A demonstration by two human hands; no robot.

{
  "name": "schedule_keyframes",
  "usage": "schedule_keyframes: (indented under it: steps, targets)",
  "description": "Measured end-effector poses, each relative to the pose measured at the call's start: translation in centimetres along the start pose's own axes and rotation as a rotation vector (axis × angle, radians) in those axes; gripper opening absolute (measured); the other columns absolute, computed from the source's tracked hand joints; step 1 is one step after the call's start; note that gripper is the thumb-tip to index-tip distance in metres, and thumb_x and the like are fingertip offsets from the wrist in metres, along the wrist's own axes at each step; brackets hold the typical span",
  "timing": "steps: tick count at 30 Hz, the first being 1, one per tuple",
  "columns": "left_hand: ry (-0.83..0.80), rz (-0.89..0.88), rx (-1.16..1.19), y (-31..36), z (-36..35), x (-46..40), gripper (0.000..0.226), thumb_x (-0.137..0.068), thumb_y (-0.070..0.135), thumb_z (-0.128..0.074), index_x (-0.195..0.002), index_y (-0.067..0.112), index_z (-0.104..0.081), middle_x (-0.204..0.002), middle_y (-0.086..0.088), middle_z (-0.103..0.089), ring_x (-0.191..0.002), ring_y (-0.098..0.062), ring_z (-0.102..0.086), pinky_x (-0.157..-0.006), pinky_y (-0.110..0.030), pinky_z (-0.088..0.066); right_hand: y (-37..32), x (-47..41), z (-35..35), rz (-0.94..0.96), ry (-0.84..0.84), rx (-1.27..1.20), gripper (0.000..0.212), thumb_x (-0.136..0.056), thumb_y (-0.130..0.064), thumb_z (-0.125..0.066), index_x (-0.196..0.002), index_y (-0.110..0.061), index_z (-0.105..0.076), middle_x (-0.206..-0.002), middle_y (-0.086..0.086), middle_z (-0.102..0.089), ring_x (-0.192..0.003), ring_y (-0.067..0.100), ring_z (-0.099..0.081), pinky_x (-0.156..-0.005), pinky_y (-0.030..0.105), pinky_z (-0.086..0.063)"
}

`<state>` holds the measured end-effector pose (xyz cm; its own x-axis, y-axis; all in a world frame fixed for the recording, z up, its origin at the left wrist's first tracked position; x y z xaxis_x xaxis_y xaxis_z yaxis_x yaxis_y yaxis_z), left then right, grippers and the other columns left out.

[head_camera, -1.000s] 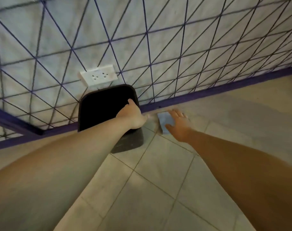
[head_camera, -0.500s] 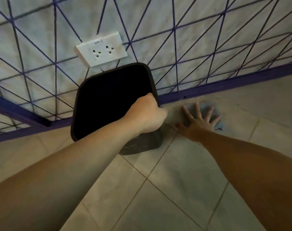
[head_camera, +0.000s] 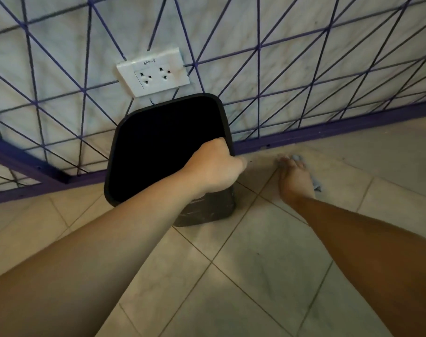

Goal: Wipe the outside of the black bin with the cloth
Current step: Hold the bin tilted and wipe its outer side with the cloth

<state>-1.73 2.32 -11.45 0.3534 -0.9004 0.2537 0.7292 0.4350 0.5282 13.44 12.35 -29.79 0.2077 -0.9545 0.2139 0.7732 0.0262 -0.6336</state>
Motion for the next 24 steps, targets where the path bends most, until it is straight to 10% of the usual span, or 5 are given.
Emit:
schedule_keyframes:
  steps: [8,10,13,17,24]
  targets:
    - [0.024,-0.069,-0.212,-2.9,1.7,3.7,0.047,-0.098,0.044,-0.053,-0.124,0.006,-0.059,-0.112,-0.012,-0.065,-0.103,-0.027,-0.062,-0.08,-0.029,-0.045,-5.2,8.7,-1.3,-0.153,0.05,-0.671,0.035,-0.112,-0.021,-0.04,-0.139,-0.01,-0.06,-0.133,0.007,-0.066,-0.117,0.029,-0.065,-0.106,0.039,-0.051]
    - [0.087,-0.117,-0.275,-3.5,2.0,5.0,0.051,-0.095,0.056,-0.051,-0.1,0.008,-0.066,-0.092,-0.012,-0.067,-0.09,-0.028,-0.066,-0.068,-0.029,-0.042,-7.0,11.7,-2.3,-0.195,0.016,-0.784,0.035,-0.113,-0.02,-0.039,-0.139,-0.012,-0.061,-0.131,0.003,-0.066,-0.107,0.024,-0.063,-0.105,0.041,-0.052]
    - [0.159,-0.195,-0.39,-4.0,2.8,6.7,0.059,-0.092,0.068,-0.042,-0.068,0.016,-0.054,-0.059,-0.001,-0.053,-0.059,-0.021,-0.057,-0.052,-0.033,-0.041,-9.2,15.2,-3.9,-0.311,0.013,-0.96,0.034,-0.112,-0.021,-0.041,-0.139,-0.011,-0.06,-0.138,0.009,-0.066,-0.116,0.027,-0.063,-0.112,0.043,-0.049]
    - [0.105,-0.251,-0.426,-5.2,2.6,8.0,0.051,-0.102,0.055,-0.029,-0.076,0.018,-0.055,-0.064,0.0,-0.053,-0.062,-0.019,-0.058,-0.063,-0.039,-0.052,-11.1,17.5,-4.3,-0.469,0.045,-1.189,0.039,-0.114,-0.021,-0.037,-0.149,-0.013,-0.053,-0.144,0.009,-0.059,-0.118,0.015,-0.055,-0.096,0.025,-0.042]
    - [0.01,-0.344,-0.462,-6.2,3.0,7.5,0.046,-0.105,0.045,-0.029,-0.065,0.024,-0.04,-0.059,0.0,-0.049,-0.053,-0.013,-0.048,-0.05,-0.033,-0.03,-15.3,18.0,-7.5,-0.397,-0.106,-1.541,0.054,-0.113,-0.033,-0.037,-0.165,-0.026,-0.025,-0.17,0.011,-0.03,-0.15,0.029,-0.039,-0.101,0.032,-0.052]
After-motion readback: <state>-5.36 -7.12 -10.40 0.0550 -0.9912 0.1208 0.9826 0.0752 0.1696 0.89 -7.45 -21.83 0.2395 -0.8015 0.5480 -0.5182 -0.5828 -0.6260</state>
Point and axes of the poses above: each hand's wrist, its own x-axis away from the middle knuckle, its own z-axis out of the back of the hand, y = z × x, the point moved 2 cm from there along -x, towards the middle knuckle
